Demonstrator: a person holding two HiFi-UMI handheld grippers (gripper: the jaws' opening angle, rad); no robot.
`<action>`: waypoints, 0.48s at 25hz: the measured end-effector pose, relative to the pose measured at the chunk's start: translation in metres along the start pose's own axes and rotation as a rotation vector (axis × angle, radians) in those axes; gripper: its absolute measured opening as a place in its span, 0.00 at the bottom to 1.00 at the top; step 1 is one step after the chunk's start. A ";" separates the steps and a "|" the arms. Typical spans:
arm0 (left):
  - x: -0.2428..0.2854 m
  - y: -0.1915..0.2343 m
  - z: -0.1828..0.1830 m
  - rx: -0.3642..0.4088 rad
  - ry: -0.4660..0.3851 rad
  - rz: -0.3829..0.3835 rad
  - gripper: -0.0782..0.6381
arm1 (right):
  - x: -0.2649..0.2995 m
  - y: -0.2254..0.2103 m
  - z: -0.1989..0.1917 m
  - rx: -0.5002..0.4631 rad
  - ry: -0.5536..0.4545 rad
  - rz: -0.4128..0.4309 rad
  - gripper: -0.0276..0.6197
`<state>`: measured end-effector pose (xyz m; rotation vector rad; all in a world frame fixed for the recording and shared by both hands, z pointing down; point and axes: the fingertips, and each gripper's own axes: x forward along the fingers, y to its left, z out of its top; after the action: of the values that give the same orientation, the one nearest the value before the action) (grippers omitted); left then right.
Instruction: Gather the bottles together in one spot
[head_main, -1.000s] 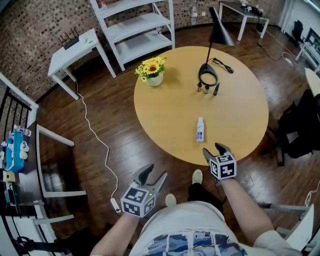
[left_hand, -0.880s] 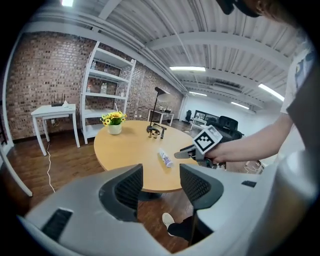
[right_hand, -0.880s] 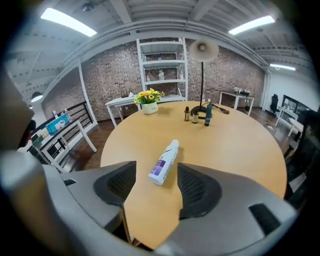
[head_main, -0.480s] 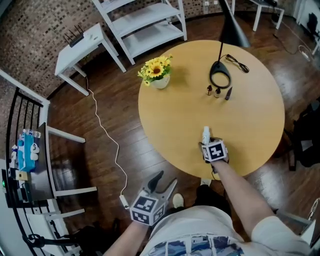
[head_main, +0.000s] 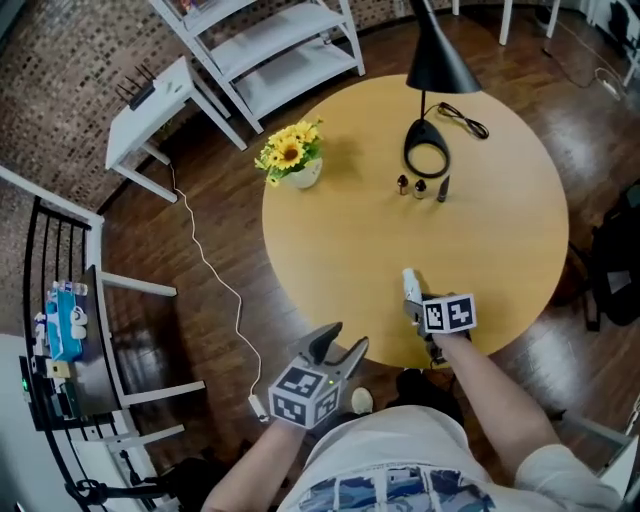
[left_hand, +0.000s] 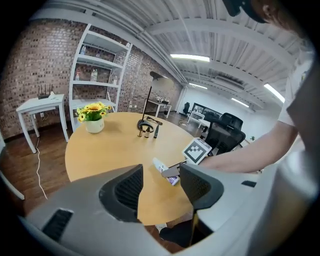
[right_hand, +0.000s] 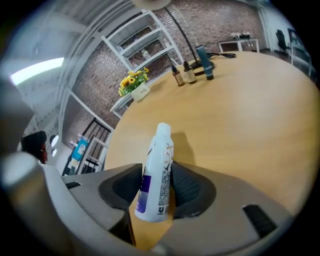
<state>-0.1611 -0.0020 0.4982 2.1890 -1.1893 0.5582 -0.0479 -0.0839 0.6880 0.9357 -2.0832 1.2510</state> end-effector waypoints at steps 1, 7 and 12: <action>0.008 -0.003 0.004 0.000 0.008 -0.017 0.40 | -0.009 -0.001 0.001 0.037 -0.022 0.038 0.36; 0.066 -0.036 0.050 -0.080 0.004 -0.205 0.40 | -0.104 0.029 0.034 -0.008 -0.260 0.276 0.36; 0.111 -0.086 0.105 -0.169 -0.005 -0.434 0.40 | -0.182 0.058 0.056 -0.200 -0.433 0.331 0.36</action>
<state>-0.0215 -0.1024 0.4621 2.2070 -0.6983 0.2582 0.0142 -0.0625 0.5003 0.8499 -2.7366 1.0280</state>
